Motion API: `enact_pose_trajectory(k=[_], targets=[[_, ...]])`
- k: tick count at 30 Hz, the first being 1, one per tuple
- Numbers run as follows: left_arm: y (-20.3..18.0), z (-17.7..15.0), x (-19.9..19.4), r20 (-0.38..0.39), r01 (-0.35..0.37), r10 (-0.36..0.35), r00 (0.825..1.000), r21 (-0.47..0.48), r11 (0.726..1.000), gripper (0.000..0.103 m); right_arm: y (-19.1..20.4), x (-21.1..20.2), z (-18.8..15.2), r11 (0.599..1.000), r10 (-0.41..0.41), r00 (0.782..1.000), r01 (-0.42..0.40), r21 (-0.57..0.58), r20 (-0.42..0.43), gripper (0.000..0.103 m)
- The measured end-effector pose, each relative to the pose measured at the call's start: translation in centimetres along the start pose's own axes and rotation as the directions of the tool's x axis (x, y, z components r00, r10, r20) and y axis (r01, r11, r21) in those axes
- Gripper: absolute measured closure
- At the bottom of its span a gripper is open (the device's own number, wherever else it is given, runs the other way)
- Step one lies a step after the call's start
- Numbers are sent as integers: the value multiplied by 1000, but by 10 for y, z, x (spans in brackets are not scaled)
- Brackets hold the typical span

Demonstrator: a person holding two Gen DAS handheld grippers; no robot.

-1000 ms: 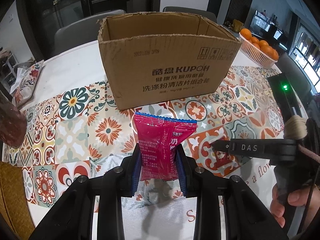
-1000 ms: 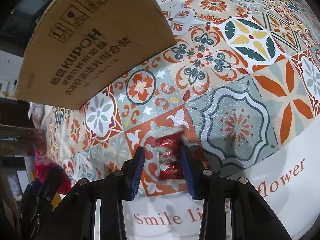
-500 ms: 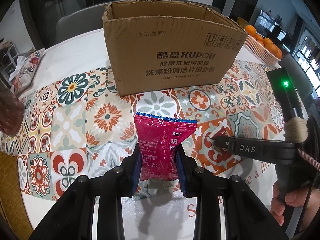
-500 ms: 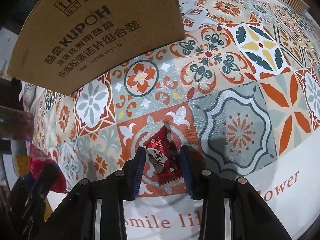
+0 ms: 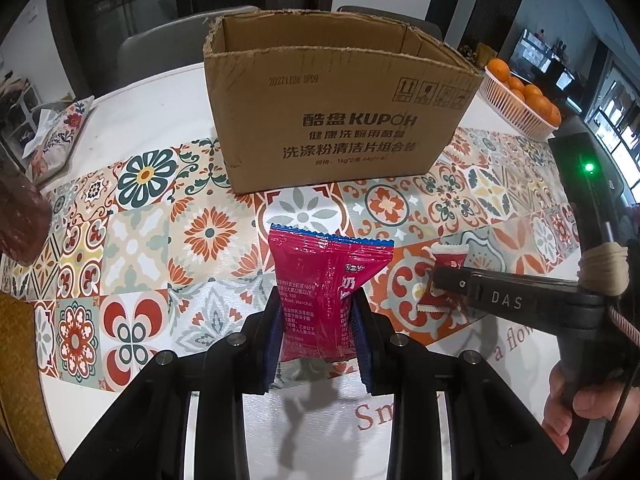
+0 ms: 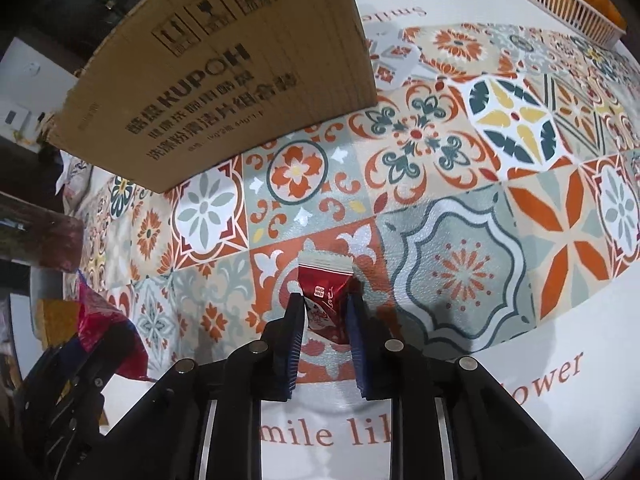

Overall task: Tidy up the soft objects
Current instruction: 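Carry the pink packet and red wrapper over the box and open both tools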

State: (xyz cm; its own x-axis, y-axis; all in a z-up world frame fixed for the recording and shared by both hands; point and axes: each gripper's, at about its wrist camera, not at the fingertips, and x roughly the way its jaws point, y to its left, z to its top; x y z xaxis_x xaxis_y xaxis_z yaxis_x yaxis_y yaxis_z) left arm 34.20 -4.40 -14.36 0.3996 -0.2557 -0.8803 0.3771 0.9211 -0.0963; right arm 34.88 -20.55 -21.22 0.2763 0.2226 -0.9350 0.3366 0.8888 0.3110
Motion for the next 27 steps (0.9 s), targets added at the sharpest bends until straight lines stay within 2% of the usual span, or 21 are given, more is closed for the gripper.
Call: enact_pose_trajectory(k=[8, 14, 27], targets=[[-4, 3, -14, 34, -8, 8, 999, -12, 1000, 71, -2, -28, -2, 998, 20, 997, -16, -53, 78, 80], [-4, 9, -26, 69, -5, 7, 998, -25, 1000, 71, 7, -58, 0, 993, 29, 987, -10, -118, 161, 80], [-17, 40, -68, 198, 1, -2, 980, 2, 1000, 71, 30, -132, 13, 977, 86, 929, -7, -214, 360, 80]])
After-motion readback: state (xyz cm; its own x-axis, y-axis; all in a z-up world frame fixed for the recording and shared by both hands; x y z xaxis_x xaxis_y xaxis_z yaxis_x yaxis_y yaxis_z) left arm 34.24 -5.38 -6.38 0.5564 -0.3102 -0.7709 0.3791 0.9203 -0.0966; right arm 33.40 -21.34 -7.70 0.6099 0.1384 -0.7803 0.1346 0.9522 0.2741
